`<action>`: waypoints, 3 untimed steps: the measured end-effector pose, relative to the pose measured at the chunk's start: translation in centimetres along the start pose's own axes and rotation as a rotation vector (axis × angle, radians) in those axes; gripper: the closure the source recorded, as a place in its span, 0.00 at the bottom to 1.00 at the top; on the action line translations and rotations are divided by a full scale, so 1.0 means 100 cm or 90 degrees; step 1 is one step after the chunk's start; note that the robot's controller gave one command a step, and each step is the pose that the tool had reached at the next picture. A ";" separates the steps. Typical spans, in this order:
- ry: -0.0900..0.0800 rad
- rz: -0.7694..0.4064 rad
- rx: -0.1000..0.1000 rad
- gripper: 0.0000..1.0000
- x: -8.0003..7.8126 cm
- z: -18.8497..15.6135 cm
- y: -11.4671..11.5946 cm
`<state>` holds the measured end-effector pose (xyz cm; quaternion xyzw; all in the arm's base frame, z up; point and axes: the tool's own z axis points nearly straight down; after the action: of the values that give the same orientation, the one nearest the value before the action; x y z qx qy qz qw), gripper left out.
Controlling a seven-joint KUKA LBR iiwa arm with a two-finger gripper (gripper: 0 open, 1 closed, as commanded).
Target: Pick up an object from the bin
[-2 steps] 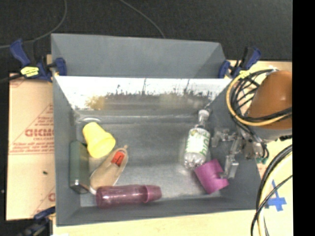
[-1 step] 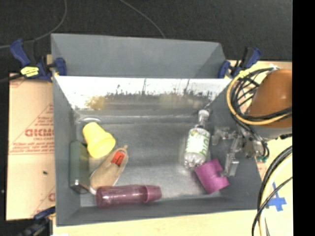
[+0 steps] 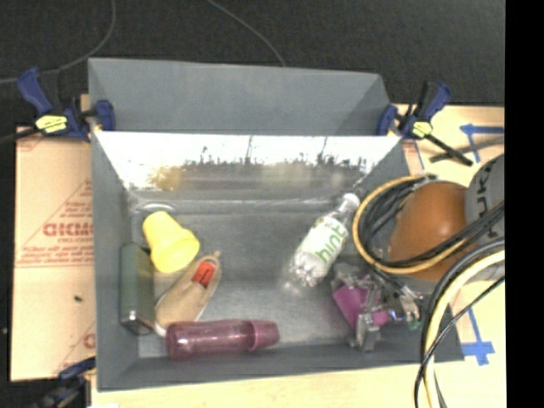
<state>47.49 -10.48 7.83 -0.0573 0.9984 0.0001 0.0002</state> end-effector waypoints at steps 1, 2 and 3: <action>-0.003 0.155 0.002 1.00 -0.034 0.000 -0.021; -0.003 0.154 0.002 1.00 -0.034 0.000 -0.021; -0.003 0.153 0.002 1.00 -0.034 0.000 -0.021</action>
Offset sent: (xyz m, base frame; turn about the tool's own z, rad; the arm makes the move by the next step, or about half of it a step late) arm 0.0000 0.0000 0.0000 0.0000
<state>51.13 -12.18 7.84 0.0629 0.9980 -0.0011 0.0026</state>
